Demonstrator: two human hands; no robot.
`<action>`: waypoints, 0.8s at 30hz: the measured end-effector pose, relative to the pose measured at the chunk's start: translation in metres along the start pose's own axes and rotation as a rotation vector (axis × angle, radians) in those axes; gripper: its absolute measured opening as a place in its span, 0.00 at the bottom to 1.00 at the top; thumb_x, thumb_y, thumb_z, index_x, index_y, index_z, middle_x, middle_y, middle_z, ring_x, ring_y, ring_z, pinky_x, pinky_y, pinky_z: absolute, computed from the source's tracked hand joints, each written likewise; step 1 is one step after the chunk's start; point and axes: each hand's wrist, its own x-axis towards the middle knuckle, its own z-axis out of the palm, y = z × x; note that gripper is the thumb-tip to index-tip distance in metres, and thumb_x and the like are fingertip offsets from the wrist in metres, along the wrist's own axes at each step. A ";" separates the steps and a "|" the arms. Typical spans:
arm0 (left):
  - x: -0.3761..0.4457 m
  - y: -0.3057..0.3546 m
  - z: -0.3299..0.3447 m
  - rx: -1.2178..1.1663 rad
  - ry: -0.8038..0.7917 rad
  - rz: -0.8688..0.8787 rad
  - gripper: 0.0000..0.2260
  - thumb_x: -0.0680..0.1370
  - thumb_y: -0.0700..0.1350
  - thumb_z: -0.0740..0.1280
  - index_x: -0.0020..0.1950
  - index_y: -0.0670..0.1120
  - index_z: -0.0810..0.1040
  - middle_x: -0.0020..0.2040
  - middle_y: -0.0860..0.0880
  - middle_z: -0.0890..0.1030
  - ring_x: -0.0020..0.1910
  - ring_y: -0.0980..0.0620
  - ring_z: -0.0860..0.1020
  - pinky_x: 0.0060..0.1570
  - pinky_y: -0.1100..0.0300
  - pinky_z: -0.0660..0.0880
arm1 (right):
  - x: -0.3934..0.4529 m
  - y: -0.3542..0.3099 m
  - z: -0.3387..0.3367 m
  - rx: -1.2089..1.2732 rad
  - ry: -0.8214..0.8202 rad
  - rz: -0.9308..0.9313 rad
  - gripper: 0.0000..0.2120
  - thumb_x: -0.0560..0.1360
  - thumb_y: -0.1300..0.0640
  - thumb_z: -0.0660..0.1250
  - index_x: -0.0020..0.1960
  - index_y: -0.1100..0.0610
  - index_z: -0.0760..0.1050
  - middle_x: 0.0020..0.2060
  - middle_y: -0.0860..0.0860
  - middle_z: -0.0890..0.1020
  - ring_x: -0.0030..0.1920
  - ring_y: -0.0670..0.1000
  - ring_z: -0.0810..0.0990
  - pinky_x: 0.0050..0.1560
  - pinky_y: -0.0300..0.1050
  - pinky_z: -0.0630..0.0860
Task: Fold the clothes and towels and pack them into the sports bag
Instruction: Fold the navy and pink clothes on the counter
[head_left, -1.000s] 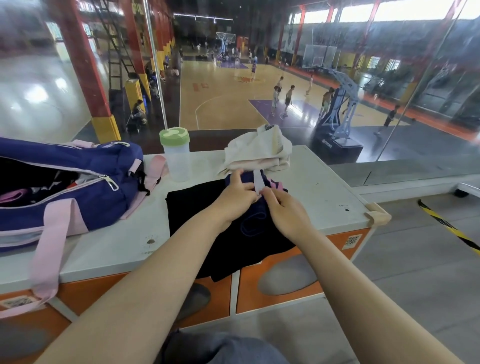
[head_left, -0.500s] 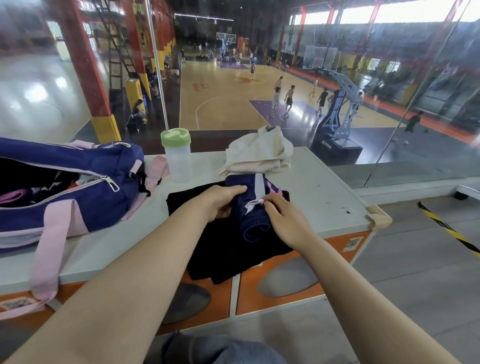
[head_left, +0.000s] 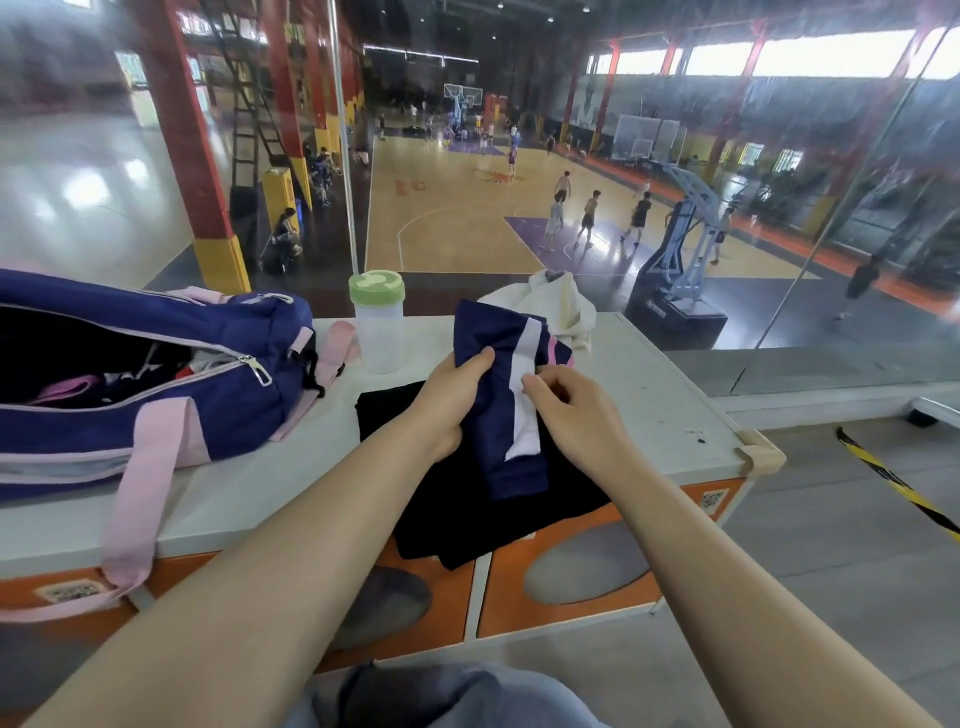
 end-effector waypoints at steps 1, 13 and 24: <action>-0.004 0.004 -0.006 -0.004 0.012 0.009 0.10 0.81 0.49 0.64 0.59 0.49 0.79 0.53 0.47 0.85 0.52 0.48 0.83 0.53 0.53 0.79 | 0.001 -0.008 0.002 -0.012 0.018 0.005 0.11 0.78 0.46 0.63 0.43 0.52 0.75 0.36 0.44 0.78 0.38 0.45 0.76 0.41 0.42 0.71; -0.079 0.069 -0.124 -0.136 0.145 -0.113 0.14 0.79 0.51 0.66 0.60 0.44 0.80 0.50 0.44 0.85 0.49 0.45 0.83 0.46 0.54 0.79 | -0.003 -0.101 0.086 0.763 -0.386 0.248 0.08 0.78 0.61 0.66 0.56 0.56 0.79 0.48 0.51 0.86 0.49 0.49 0.85 0.49 0.43 0.80; -0.126 0.099 -0.243 0.026 0.318 -0.098 0.17 0.79 0.59 0.64 0.58 0.48 0.80 0.50 0.47 0.86 0.49 0.46 0.84 0.53 0.51 0.79 | -0.019 -0.186 0.191 0.605 -0.455 -0.019 0.12 0.76 0.60 0.66 0.57 0.49 0.77 0.50 0.49 0.85 0.52 0.52 0.84 0.57 0.54 0.79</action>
